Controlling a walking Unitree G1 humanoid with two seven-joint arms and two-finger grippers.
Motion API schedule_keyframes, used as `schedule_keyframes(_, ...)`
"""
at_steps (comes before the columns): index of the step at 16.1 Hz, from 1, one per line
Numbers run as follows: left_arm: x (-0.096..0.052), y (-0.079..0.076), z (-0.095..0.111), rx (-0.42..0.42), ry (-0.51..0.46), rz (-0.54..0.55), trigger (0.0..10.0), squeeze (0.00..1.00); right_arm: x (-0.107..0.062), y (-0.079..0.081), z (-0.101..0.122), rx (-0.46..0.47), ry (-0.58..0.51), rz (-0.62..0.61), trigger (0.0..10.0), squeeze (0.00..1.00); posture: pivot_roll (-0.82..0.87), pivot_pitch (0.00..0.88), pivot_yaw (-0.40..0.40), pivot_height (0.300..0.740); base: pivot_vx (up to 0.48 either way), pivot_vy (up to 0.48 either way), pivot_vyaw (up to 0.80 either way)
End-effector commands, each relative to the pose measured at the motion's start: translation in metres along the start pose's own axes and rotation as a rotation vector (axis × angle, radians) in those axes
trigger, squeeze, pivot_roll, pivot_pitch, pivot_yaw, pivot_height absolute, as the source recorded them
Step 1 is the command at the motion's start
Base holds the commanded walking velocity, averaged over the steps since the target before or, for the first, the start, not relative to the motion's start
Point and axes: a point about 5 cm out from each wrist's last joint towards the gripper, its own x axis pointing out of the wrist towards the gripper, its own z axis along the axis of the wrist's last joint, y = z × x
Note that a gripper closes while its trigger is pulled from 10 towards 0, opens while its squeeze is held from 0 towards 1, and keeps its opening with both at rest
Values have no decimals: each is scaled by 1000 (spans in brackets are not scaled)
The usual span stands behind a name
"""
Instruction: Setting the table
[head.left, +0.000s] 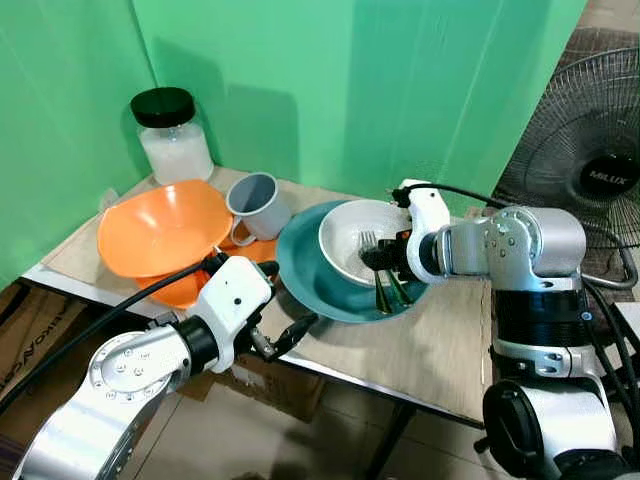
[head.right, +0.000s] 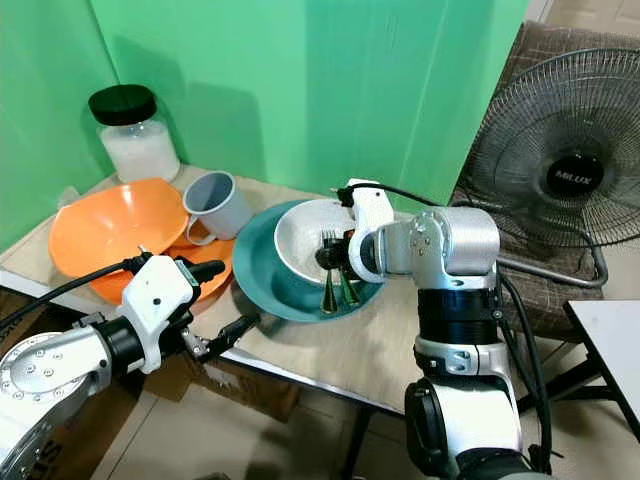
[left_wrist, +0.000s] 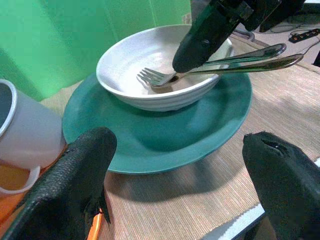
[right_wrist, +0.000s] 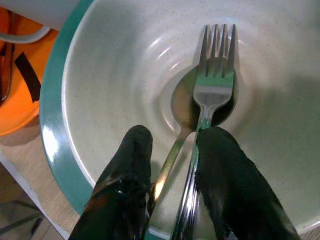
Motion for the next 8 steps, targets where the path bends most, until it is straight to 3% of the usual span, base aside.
schedule_keyframes(1,0,-2,1,12,-5,-11,10000,0,5,-4,-8,26,45,-19,1647,0,-148,32,-19,740,0,0,0)
schedule_keyframes(2,0,-2,1,12,-5,-11,10000,0,5,-3,-8,28,45,-20,0,0,-146,31,-19,740,0,0,0)
schedule_keyframes(3,0,-2,1,13,-5,-11,10000,0,6,-3,-9,26,47,-22,0,0,-147,31,-19,740,0,0,0)
schedule_keyframes(4,0,-2,1,13,-6,-11,10000,0,6,-3,-8,-1,42,-34,1098,0,-146,30,-20,740,0,0,0)
schedule_keyframes(5,0,-2,1,13,-6,-11,10000,0,6,-2,-8,-11,39,-36,1098,0,-146,30,-20,740,0,0,0)
schedule_keyframes(6,0,-2,2,13,-7,-10,10000,0,5,0,-6,-32,13,-23,10000,0,-146,29,-20,740,0,0,0)
schedule_keyframes(8,0,-2,2,14,-6,-10,10000,0,3,3,-1,-89,-35,-18,10000,0,-146,29,-20,740,0,0,0)
